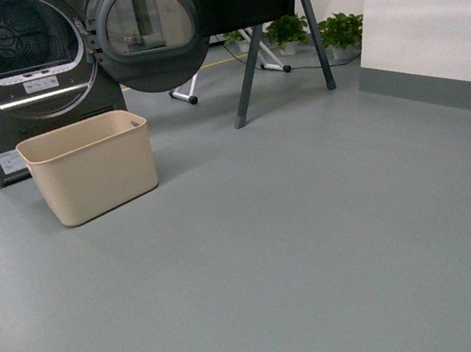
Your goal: Move hamper under clothes hanger
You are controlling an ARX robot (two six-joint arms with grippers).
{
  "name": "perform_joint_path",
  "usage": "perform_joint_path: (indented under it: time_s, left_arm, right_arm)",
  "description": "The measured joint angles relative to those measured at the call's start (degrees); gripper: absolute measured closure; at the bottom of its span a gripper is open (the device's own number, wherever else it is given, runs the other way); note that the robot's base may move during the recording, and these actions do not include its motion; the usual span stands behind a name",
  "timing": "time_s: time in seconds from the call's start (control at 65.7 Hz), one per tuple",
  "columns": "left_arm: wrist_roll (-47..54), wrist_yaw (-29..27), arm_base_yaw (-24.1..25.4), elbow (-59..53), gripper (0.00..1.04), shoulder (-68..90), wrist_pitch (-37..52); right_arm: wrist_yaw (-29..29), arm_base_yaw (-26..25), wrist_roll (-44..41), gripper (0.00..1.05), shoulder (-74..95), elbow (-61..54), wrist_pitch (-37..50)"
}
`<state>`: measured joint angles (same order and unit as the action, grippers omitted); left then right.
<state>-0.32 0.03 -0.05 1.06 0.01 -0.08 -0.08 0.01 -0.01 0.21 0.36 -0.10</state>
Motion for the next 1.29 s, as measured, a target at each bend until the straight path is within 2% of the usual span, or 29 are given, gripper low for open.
perform_joint_path:
  time_s: [1.294]
  left_arm:
    - [0.02,-0.02,0.00,0.00,0.07,0.04,0.02]
  right_arm:
    - [-0.13,-0.02,0.02,0.08,0.00,-0.02,-0.02]
